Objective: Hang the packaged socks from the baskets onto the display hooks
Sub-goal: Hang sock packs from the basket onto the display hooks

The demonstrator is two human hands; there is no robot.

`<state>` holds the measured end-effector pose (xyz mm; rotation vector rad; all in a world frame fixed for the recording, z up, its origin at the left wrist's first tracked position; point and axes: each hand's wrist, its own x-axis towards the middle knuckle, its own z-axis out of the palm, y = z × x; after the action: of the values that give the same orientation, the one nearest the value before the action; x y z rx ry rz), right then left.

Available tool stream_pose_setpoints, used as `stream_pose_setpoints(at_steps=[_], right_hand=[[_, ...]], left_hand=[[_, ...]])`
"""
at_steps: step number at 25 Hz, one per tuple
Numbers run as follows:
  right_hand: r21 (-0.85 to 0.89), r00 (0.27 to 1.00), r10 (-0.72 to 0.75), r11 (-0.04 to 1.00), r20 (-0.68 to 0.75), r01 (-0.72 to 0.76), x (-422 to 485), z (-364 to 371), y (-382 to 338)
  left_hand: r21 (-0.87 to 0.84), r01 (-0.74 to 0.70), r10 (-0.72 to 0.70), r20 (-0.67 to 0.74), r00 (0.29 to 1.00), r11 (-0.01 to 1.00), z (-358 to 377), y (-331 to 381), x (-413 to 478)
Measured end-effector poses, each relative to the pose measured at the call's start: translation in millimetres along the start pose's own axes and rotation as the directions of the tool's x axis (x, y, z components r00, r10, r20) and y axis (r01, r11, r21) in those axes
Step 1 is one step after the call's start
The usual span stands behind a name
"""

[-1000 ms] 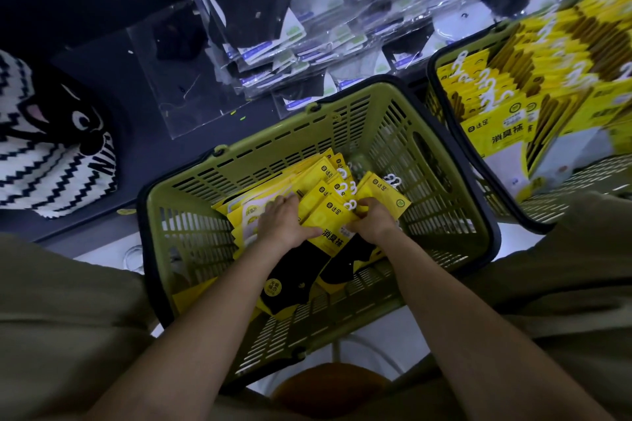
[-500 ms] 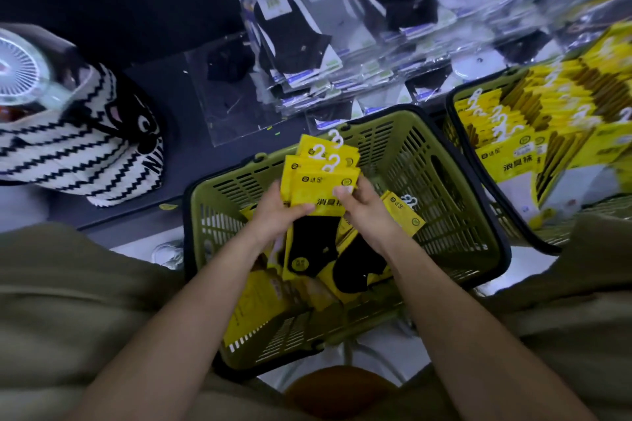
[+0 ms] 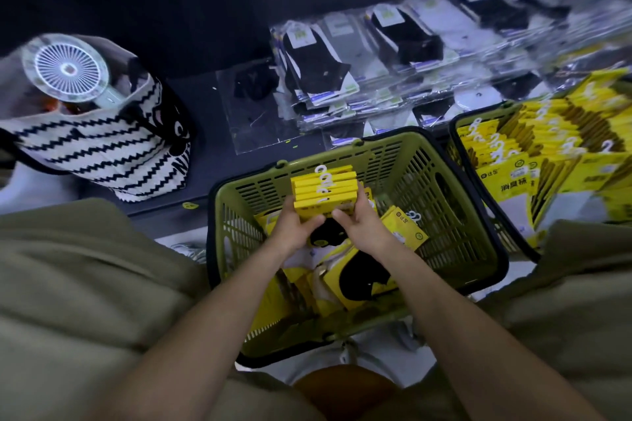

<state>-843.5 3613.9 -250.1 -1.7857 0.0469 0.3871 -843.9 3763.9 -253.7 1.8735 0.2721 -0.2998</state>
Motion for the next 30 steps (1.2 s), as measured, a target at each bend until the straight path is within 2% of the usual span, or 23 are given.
stream_pose_setpoints(at_steps=[3,6,9,13,21,23,26,30], right_hand=[[-0.024,0.996,-0.056,0.998,-0.073,0.054,3,-7,-25],[0.059,0.980,-0.155,0.985,-0.123,0.163,8,-14,-69],[0.158,0.944,-0.203,0.955,-0.260,0.249,14,-23,-120],[0.143,0.886,-0.299,0.919,-0.354,0.367,16,-35,-189],[0.125,0.804,-0.506,0.817,-0.312,0.563,25,-42,-316],[0.087,0.765,-0.574,0.781,-0.291,0.619,27,-46,-350],[-0.040,0.665,-0.695,0.699,-0.272,0.714,30,-53,-400],[-0.358,0.564,-0.811,0.578,-0.156,0.733,39,-48,-448]], left_hand=[[0.032,-0.106,0.107,-0.031,0.994,0.994,-5,24,1],[-0.048,-0.208,0.203,-0.087,0.975,0.977,-22,62,-2],[-0.069,-0.332,0.321,-0.132,0.938,0.941,-43,107,-7],[-0.154,-0.451,0.425,-0.177,0.888,0.879,-69,169,-16],[-0.269,-0.611,0.537,-0.301,0.788,0.745,-136,266,-15],[-0.289,-0.659,0.568,-0.341,0.749,0.695,-152,287,-12],[-0.274,-0.691,0.582,-0.385,0.716,0.669,-170,309,-4],[-0.213,-0.699,0.589,-0.408,0.698,0.682,-188,317,6]])
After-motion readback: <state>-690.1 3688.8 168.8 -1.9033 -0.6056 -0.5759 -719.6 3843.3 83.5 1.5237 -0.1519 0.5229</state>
